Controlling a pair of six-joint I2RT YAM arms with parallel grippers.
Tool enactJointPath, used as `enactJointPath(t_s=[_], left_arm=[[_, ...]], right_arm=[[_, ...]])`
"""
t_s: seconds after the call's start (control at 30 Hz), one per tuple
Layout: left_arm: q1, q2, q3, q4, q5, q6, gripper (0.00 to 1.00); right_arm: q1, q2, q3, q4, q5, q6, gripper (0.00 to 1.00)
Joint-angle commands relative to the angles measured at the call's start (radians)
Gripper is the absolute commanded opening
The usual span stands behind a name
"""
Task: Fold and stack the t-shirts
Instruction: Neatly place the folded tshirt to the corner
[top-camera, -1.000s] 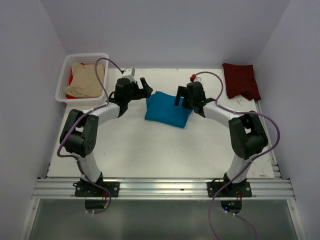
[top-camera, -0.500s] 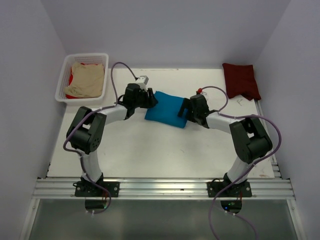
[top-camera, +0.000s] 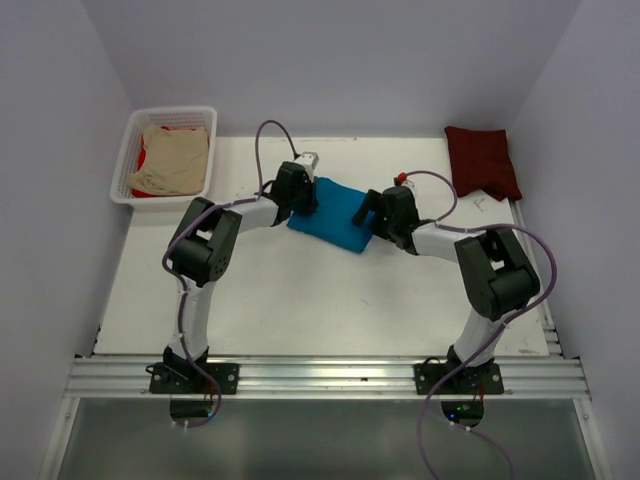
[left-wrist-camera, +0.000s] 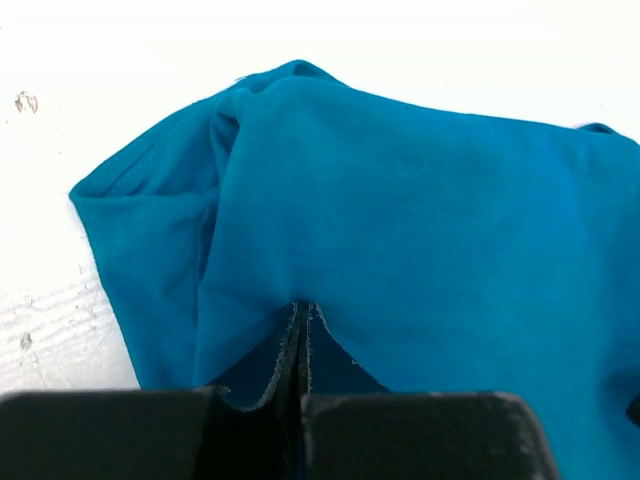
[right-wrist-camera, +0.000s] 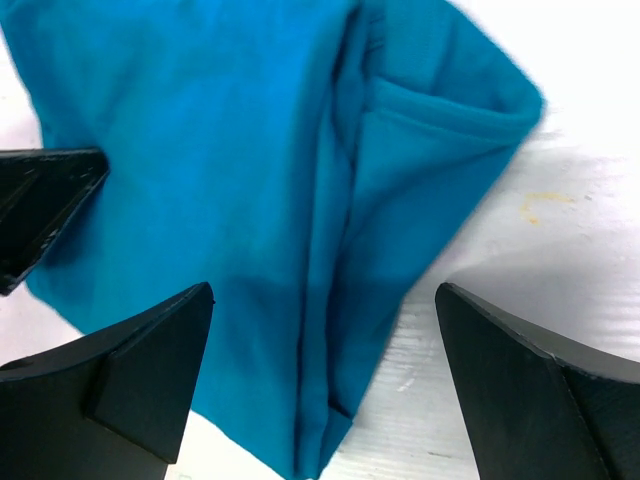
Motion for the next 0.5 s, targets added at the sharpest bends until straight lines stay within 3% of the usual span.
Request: enactJointPath(t_s=[0.0, 0.2, 0.27, 0.33, 0.37, 0.43, 0.47], left_arm=[[-0.018, 0.098, 0.013, -0.190, -0.072, 0.057, 0.00], [-0.035, 0.088, -0.012, -0.189, -0.099, 0.042, 0.00], [-0.036, 0.086, -0.015, -0.190, -0.081, 0.037, 0.00], [-0.038, 0.081, -0.022, -0.186, -0.076, 0.028, 0.00], [-0.041, 0.078, -0.027, -0.184, -0.055, 0.022, 0.00], [-0.043, 0.078, -0.038, -0.181, -0.052, 0.019, 0.00], [-0.043, 0.074, -0.041, -0.181, -0.052, 0.017, 0.00]], right_arm=[[-0.003, 0.080, -0.009, -0.057, -0.067, 0.037, 0.99], [0.003, 0.193, -0.016, 0.094, -0.207, 0.138, 0.94], [0.004, 0.250, -0.021, 0.179, -0.233, 0.183, 0.84], [0.004, 0.293, 0.008, 0.234, -0.300, 0.215, 0.71], [0.003, 0.330, 0.020, 0.240, -0.319, 0.220, 0.52], [0.004, 0.342, 0.036, 0.263, -0.333, 0.233, 0.37], [0.003, 0.335, 0.033, 0.266, -0.334, 0.233, 0.23]])
